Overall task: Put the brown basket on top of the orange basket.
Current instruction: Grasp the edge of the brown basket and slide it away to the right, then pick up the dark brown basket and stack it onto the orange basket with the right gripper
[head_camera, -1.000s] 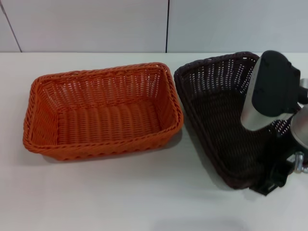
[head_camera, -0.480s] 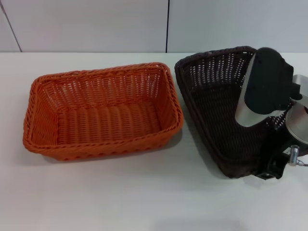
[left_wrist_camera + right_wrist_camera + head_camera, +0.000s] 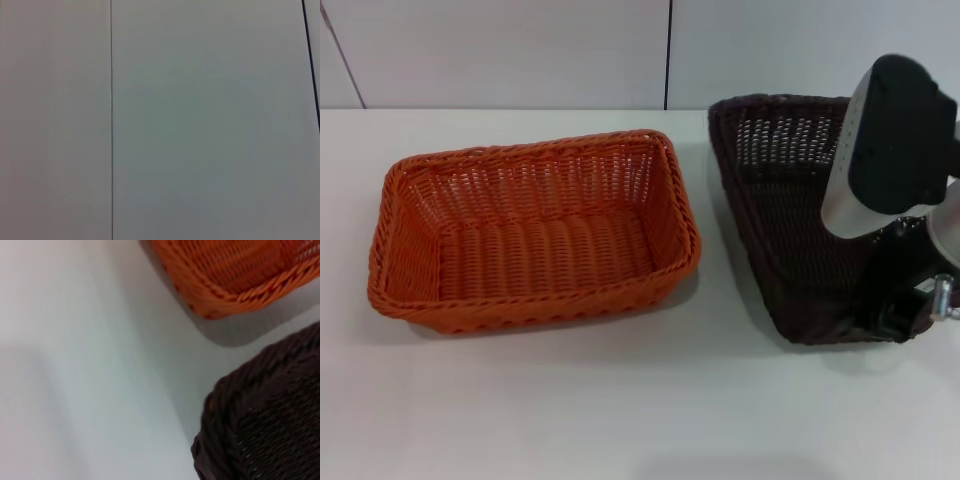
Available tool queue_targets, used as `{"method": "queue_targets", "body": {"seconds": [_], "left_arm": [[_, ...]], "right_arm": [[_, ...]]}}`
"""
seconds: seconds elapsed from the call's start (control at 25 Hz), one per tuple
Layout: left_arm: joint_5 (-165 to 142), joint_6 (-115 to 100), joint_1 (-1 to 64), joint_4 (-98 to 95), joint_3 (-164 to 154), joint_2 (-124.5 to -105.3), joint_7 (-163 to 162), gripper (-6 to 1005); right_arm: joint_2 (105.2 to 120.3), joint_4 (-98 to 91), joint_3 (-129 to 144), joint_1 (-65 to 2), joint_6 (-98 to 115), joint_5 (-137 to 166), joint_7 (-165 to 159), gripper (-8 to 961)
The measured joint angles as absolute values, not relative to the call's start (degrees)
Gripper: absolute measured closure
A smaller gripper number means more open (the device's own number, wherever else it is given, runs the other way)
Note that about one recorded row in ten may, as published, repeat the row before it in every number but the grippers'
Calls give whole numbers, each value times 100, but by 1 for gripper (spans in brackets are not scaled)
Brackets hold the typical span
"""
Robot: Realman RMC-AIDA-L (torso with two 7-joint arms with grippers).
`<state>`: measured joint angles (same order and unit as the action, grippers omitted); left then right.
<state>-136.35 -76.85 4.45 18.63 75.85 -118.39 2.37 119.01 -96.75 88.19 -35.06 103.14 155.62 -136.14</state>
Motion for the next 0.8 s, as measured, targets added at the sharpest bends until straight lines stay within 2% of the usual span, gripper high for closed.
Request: {"method": "queue_targets", "body": {"seconds": [0.24, 0.8], "left_arm": [[-13638, -7685, 448, 1859, 7594, -11839, 237, 216], [-13640, -7712, 433, 1873, 7579, -11846, 237, 216]], "right_arm": [[11904, -10425, 8698, -3488, 10472, 15688, -13730, 771], [11912, -11323, 8993, -3816, 10446, 15687, -13539, 775]]}}
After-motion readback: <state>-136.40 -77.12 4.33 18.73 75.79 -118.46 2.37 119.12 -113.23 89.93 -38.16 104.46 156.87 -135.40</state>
